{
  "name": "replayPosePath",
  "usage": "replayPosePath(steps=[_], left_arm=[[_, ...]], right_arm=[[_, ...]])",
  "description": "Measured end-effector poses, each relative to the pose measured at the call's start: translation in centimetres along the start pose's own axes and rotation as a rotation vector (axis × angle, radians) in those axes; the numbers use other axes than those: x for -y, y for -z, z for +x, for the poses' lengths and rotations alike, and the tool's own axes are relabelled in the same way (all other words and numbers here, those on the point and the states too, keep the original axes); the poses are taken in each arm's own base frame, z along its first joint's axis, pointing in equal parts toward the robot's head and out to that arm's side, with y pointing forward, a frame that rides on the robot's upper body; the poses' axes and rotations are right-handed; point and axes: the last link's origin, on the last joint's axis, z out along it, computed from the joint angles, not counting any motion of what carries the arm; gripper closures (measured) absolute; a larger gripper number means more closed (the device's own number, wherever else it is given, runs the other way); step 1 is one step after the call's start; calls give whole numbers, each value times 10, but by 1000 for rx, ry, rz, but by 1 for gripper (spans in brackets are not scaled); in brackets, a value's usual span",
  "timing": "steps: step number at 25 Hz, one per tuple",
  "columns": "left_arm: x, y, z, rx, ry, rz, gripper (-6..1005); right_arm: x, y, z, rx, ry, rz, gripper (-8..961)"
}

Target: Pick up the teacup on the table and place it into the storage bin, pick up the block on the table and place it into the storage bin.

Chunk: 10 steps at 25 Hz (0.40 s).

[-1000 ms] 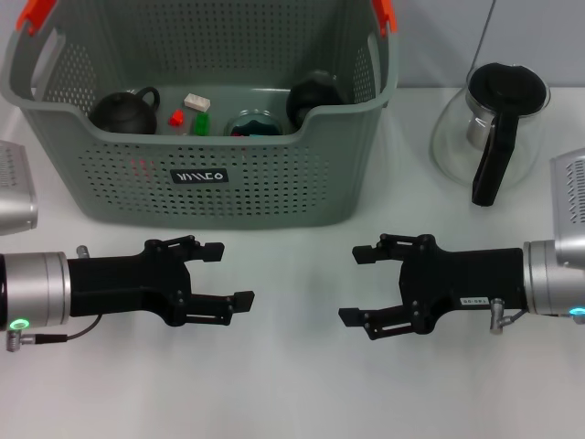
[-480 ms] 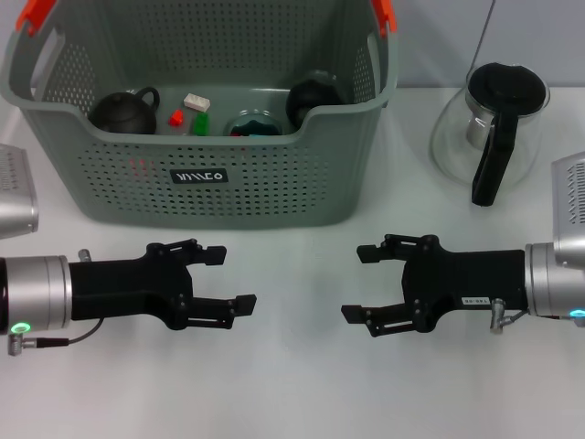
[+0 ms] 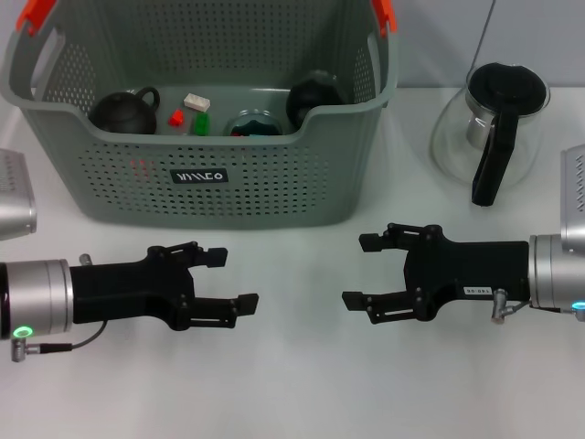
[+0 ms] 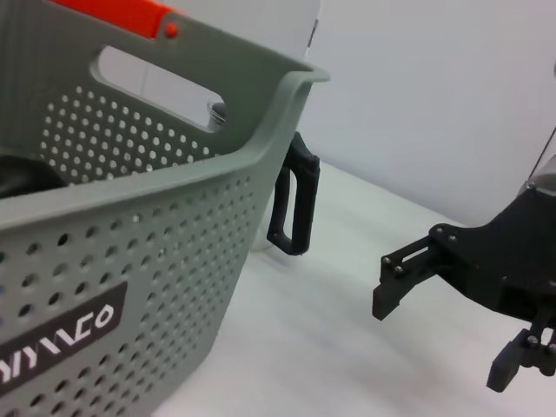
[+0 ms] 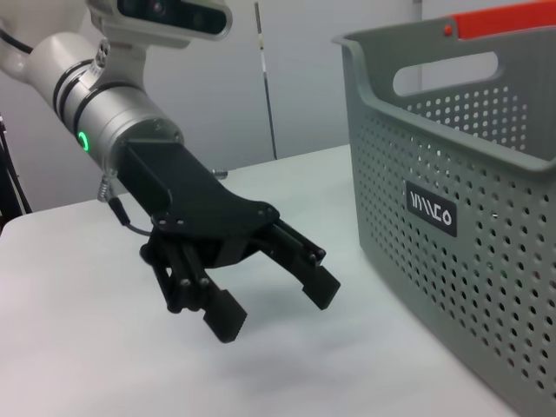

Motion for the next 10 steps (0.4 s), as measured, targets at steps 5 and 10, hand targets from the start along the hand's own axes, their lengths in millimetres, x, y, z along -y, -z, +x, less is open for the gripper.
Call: replayPosePath(steps=[5, 10], left_arm=[[-1, -1, -1, -2, 15, -7, 67], [-1, -2, -1, 8, 50, -13, 67]], right_arm=[[0, 0, 0, 1, -6, -1, 35], [-1, -1, 1, 5, -15, -4, 38]])
